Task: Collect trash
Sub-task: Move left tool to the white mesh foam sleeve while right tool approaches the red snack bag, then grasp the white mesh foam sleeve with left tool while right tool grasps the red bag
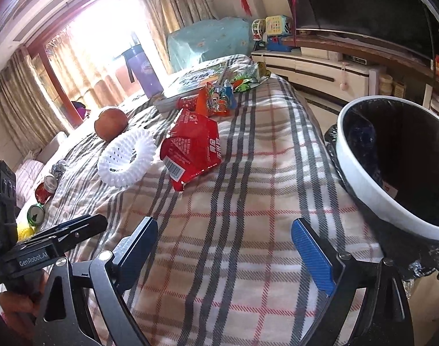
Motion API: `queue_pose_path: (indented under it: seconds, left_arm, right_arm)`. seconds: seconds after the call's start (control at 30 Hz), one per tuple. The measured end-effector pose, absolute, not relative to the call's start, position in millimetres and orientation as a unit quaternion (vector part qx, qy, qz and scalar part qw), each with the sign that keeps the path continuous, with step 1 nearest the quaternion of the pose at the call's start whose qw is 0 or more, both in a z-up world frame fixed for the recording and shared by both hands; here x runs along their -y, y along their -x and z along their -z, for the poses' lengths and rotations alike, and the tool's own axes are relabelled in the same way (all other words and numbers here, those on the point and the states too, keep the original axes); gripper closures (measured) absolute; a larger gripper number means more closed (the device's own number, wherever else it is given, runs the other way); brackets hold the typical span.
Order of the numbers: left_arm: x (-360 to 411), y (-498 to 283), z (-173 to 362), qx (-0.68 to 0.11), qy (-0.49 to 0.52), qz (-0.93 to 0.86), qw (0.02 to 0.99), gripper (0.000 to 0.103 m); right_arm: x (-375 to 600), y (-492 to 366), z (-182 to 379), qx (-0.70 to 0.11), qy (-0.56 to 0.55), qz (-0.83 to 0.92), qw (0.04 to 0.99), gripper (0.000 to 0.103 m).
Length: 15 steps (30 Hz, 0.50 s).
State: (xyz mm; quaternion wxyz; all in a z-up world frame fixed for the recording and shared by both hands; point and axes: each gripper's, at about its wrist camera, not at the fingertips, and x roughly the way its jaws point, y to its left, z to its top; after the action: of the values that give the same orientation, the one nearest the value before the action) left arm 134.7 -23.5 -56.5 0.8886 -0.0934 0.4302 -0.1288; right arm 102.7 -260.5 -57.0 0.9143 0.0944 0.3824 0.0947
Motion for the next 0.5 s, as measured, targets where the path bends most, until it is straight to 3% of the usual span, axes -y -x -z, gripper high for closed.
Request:
queue_pose_path:
  seconds: [0.5]
  left_arm:
    - [25.5,-170.5,46.4,-0.423,0.086,0.129,0.893,0.034]
  right_arm:
    - [255.7,-143.1,53.4,-0.382,-0.125,-0.115,0.908,0.008]
